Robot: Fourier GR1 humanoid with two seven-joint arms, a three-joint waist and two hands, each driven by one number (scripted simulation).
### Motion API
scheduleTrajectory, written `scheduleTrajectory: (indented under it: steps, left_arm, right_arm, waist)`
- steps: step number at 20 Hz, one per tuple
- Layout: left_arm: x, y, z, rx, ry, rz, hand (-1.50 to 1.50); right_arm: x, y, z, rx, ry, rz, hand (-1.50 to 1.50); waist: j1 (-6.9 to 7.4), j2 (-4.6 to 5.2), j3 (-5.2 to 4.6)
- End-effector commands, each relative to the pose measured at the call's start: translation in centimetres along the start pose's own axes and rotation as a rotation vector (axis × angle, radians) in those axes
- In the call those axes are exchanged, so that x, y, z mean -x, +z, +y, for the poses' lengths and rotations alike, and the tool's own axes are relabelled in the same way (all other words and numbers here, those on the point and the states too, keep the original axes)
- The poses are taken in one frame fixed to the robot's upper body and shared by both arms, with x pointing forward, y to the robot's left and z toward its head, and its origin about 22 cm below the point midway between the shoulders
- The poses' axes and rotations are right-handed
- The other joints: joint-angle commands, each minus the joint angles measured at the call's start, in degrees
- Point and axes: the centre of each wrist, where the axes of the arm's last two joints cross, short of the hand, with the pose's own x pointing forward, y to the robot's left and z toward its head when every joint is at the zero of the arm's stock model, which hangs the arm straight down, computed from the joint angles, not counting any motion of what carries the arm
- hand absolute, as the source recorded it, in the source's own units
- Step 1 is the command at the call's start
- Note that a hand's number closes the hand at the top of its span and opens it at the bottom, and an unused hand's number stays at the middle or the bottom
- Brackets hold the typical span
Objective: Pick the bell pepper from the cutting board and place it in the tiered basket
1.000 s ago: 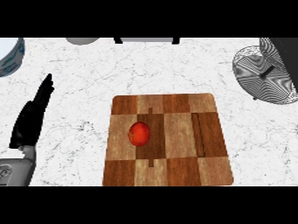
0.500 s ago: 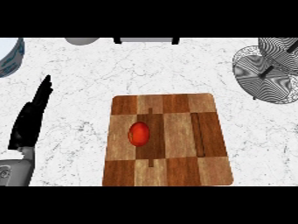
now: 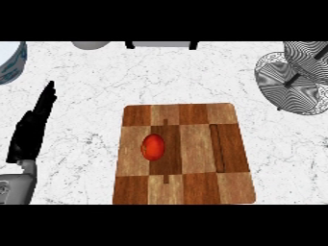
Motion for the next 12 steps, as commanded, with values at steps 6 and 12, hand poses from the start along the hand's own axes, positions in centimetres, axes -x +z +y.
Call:
scheduleTrajectory:
  steps: [6, 12]
  left_arm:
    - [-0.6, 0.0, 1.0, -0.007, -0.013, -0.015, 0.0]
    - [-0.1, 0.6, -0.1, -0.01, -0.008, 0.002, 0.0]
  right_arm:
    - [4.1, -0.7, 2.2, -0.016, -0.194, 0.064, -1.5]
    - [3.2, -0.4, 0.6, 0.125, -0.321, 0.046, -1.5]
  waist:
    - [-0.36, 0.25, 0.57]
    - [-0.43, 0.18, 0.52]
